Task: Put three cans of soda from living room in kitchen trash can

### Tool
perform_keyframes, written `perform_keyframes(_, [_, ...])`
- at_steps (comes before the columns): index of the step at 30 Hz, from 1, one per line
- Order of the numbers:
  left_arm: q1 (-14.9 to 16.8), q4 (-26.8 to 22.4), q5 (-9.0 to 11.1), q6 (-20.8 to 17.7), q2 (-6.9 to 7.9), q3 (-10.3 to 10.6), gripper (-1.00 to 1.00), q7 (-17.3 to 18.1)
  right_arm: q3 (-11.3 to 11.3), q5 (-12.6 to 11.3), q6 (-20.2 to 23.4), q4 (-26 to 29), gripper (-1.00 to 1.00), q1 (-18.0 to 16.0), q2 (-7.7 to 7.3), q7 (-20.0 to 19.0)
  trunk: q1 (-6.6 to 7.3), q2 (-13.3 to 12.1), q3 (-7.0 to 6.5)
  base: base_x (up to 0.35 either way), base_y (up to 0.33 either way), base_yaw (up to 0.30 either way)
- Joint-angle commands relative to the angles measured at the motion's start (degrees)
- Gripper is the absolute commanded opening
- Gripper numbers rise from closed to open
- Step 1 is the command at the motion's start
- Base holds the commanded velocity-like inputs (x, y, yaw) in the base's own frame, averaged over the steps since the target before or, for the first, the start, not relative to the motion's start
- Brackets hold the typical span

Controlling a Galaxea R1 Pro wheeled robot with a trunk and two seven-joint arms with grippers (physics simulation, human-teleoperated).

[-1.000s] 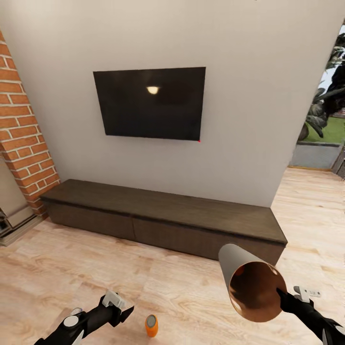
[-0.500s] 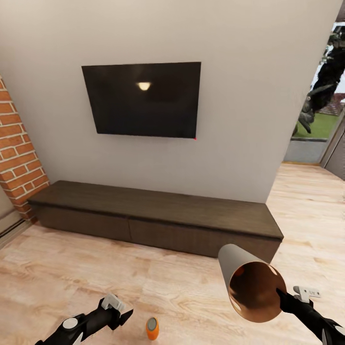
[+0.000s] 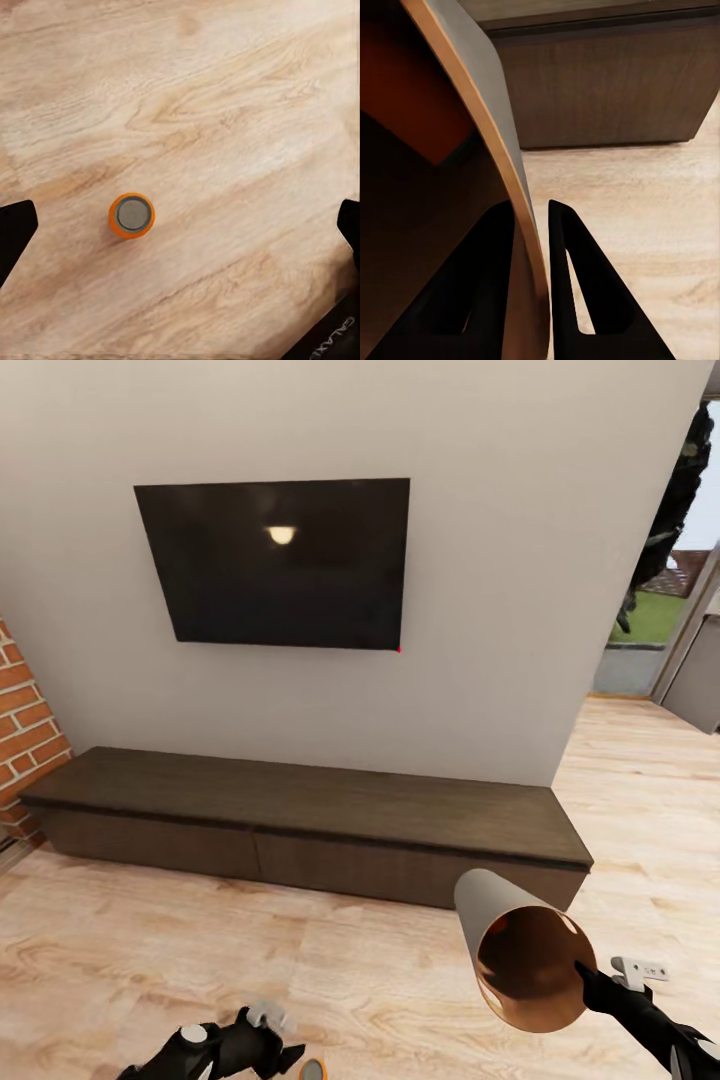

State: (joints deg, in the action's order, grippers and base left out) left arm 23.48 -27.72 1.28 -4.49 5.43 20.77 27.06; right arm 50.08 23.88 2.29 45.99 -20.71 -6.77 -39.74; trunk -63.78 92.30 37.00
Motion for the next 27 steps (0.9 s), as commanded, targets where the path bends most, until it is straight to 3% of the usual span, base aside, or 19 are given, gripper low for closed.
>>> perform_keyframes(1, [0.2, -0.2, 0.2, -4.0, -1.35, 0.0, 1.00, -1.3, 0.0, -0.7, 0.1, 0.0, -1.00, 0.0, 0.08, -0.3, 0.00, 0.0, 0.00, 0.018, 0.001, -0.006])
perform_keyframes(4, [0.6, -0.7, 0.4, -11.3, -3.44, 0.0, 1.00, -2.5, 0.0, -0.7, 0.1, 0.1, -1.00, 0.0, 0.03, -0.3, -0.22, 0.4, 0.18, 0.009, 0.001, -0.003])
perform_keyframes(7, [1.3, -2.3, 0.3, -15.7, -6.04, 0.1, 1.00, -4.5, -0.1, -0.7, 0.1, 0.1, -1.00, 0.0, -0.09, -0.4, -0.88, 1.6, 0.72, 0.003, 0.000, -0.001])
perform_keyframes(10, [3.6, -2.9, 0.3, -18.0, -6.98, 0.0, 1.00, -6.6, -0.1, -0.7, 0.1, 0.1, -1.00, 0.0, -0.15, -0.5, -1.54, 2.8, 1.26, 0.000, 0.000, 0.000])
perform_keyframes(17, [5.0, -2.7, -0.1, -18.6, -7.42, 0.2, 1.00, -7.6, -0.1, -0.7, 0.2, 0.1, -1.00, 0.0, -0.20, -0.5, -3.07, 5.6, 2.51, 0.000, 0.000, 0.000])
perform_keyframes(27, [5.2, -2.4, -0.3, -14.5, -7.20, 0.1, 1.00, -10.2, -0.1, -0.6, 0.2, 0.1, -1.00, 0.0, -0.18, -0.5, -5.27, 9.6, 4.33, 0.000, 0.000, 0.000])
